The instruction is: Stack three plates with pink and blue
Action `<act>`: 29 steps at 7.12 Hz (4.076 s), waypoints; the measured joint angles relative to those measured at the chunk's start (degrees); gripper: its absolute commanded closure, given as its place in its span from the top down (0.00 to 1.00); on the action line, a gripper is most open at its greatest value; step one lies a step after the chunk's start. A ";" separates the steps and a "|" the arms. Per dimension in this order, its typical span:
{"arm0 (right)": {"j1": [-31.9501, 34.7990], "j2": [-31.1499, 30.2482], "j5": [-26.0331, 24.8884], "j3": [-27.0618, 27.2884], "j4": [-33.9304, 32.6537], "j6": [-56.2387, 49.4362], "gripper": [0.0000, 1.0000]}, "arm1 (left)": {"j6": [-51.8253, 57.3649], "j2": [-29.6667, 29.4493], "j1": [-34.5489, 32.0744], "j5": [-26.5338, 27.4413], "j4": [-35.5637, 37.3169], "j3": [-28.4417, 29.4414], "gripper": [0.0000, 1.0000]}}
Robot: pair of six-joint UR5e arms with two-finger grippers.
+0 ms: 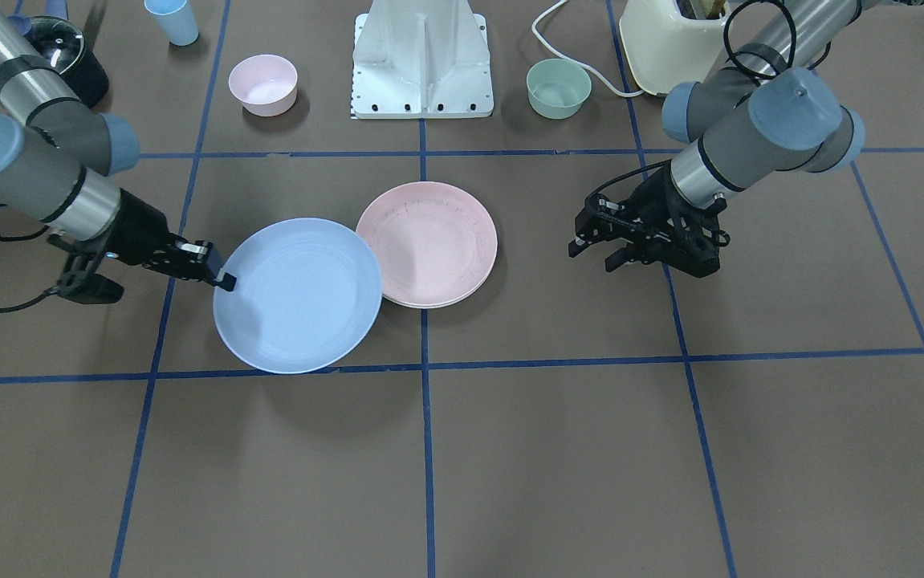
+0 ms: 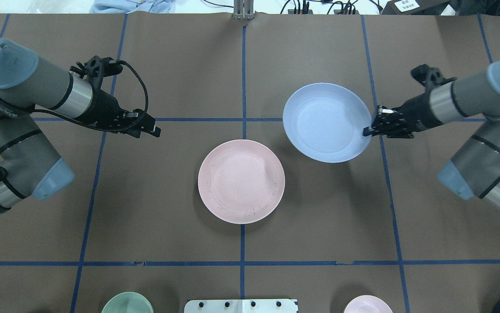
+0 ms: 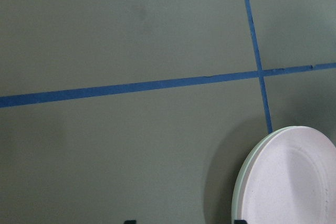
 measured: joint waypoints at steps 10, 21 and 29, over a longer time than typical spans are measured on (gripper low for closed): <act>-12.11 2.62 -7.97 5.92 -10.88 1.31 0.00 | 2.97 1.32 -1.14 0.10 0.23 -0.21 0.71; -15.47 1.64 -17.48 9.36 -13.67 0.71 1.00 | 3.11 1.47 -1.00 0.21 -0.07 0.35 0.72; 2.32 -16.07 -2.79 14.48 -13.55 -20.02 1.00 | 24.96 11.19 -11.55 -3.73 0.16 -0.29 0.71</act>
